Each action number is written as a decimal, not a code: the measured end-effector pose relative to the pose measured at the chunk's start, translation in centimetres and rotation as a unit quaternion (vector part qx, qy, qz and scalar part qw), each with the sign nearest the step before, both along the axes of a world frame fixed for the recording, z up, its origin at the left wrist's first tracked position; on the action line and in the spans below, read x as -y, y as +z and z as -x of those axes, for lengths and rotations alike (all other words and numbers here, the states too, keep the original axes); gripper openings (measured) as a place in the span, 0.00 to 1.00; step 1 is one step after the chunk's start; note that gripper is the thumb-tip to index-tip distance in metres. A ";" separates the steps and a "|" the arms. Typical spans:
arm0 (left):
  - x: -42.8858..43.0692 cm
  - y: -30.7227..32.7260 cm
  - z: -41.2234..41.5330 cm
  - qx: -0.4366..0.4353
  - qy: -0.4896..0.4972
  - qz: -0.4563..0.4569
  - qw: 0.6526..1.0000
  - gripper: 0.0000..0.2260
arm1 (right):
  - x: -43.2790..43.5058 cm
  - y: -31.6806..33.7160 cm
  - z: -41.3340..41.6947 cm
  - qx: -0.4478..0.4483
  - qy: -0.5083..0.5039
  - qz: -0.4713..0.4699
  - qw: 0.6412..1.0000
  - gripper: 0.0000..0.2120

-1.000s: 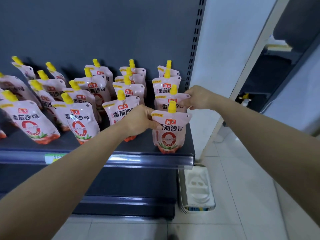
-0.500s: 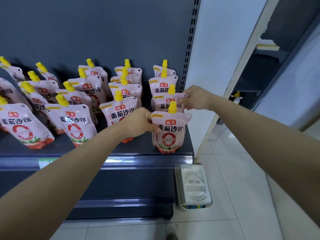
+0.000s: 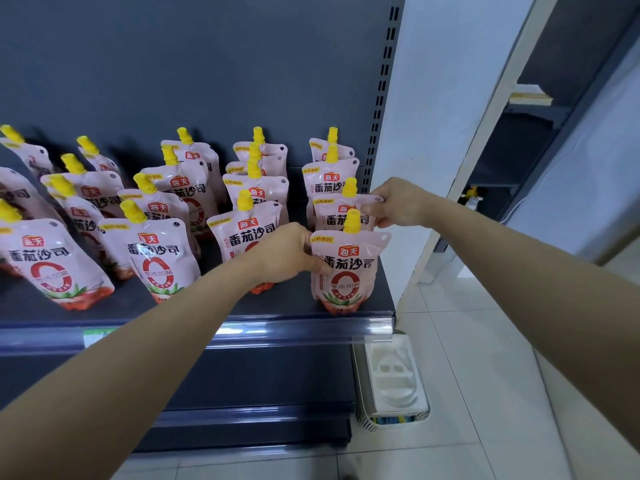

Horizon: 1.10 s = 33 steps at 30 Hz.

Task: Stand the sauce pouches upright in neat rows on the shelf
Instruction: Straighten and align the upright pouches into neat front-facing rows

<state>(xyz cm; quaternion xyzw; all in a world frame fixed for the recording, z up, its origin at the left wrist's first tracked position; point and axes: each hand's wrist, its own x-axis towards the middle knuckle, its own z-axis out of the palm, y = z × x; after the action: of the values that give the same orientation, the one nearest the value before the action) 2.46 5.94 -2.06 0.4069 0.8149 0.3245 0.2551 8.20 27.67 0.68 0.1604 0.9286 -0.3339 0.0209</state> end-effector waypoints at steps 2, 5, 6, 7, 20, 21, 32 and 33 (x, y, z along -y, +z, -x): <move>0.0 0.0 0.1 0.003 -0.003 -0.001 1.000 0.09 | 0.2 0.0 0.0 -0.004 -0.010 -0.004 1.000 0.06; 0.1 0.1 0.1 0.011 -0.007 0.003 1.000 0.09 | 0.4 0.0 -0.1 -0.004 -0.024 0.006 1.000 0.06; 0.1 0.2 0.0 0.015 -0.009 0.005 1.000 0.10 | 0.5 0.1 -0.2 0.003 -0.023 0.003 1.000 0.05; 0.2 0.4 -0.1 0.022 -0.017 0.006 1.000 0.10 | 0.5 0.2 -0.4 0.014 -0.020 -0.007 1.000 0.05; -0.7 5.6 2.1 -0.091 0.049 -0.117 0.988 0.15 | -1.3 4.0 1.3 -0.043 -0.065 -0.125 0.989 0.18; -1.3 5.5 2.4 -0.103 0.051 -0.106 0.988 0.15 | -1.4 3.9 1.9 -0.049 -0.057 -0.125 0.989 0.18; -5.6 4.3 3.8 -0.083 0.059 0.008 0.995 0.11 | -3.6 1.9 8.6 -0.044 0.098 -0.178 0.978 0.18; -5.9 4.3 3.8 -0.075 0.061 0.010 0.995 0.10 | -3.8 1.8 9.0 -0.040 0.104 -0.183 0.977 0.16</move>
<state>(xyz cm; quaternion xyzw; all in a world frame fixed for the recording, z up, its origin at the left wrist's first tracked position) -1.37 11.82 2.22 0.3767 0.8583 0.3002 0.1770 -0.75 31.50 2.51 0.0510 0.9856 -0.1608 -0.0115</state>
